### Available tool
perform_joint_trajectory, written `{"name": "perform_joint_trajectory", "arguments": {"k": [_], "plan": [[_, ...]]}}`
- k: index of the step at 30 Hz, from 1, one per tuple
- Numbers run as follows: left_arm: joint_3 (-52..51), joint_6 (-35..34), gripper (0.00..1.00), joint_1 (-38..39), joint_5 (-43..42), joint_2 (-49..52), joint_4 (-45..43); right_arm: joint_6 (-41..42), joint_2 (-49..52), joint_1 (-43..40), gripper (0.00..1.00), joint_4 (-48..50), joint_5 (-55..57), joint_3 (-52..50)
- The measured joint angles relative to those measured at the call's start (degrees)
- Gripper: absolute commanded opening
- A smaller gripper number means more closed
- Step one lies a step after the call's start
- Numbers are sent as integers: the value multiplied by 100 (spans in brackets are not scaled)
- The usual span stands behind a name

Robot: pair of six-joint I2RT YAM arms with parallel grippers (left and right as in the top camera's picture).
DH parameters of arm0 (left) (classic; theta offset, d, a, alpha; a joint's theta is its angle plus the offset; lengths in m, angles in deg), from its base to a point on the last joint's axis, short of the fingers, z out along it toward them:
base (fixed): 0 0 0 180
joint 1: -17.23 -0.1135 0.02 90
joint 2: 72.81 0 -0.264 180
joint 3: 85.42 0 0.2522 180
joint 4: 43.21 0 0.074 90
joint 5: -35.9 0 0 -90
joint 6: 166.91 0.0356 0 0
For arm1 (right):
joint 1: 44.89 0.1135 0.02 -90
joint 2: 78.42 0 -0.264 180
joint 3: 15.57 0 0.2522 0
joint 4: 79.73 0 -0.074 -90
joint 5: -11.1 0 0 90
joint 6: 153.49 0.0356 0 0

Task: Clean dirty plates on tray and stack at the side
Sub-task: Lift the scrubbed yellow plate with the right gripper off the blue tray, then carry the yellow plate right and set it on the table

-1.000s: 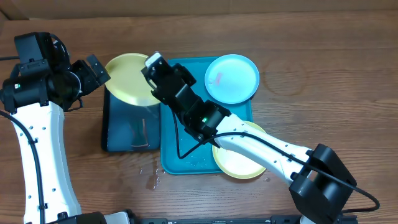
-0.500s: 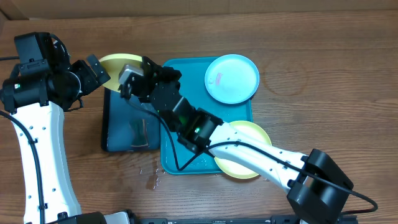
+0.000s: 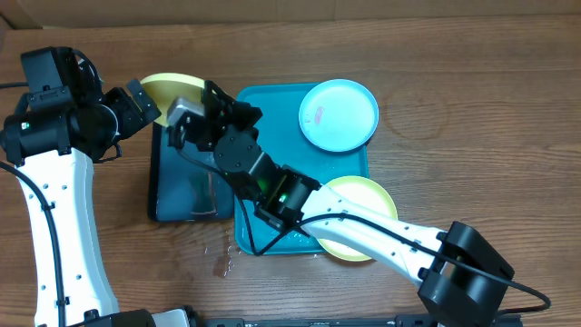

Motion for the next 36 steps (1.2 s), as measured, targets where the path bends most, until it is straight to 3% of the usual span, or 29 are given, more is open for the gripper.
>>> {"name": "perform_joint_trajectory", "arguments": {"k": [6, 11, 16, 20, 25, 36], "plan": [[0, 0, 100, 0, 2, 0, -2, 2114, 2, -354, 4, -1661, -122, 26], [0, 0, 100, 0, 2, 0, -2, 4000, 9, -704, 4, -3121, -874, 31], [0, 0, 100, 0, 2, 0, -2, 5265, 9, -1019, 4, -3773, -1749, 31], [0, 0, 100, 0, 2, 0, -2, 5864, 0, -1526, 4, -3991, -2820, 31], [0, 0, 100, 2, 2, 0, -2, 6426, -146, -2824, 4, -4277, -4019, 31], [0, 0, 100, 0, 2, 0, -2, 6835, -210, -5917, 4, -5425, -4754, 33]]}}
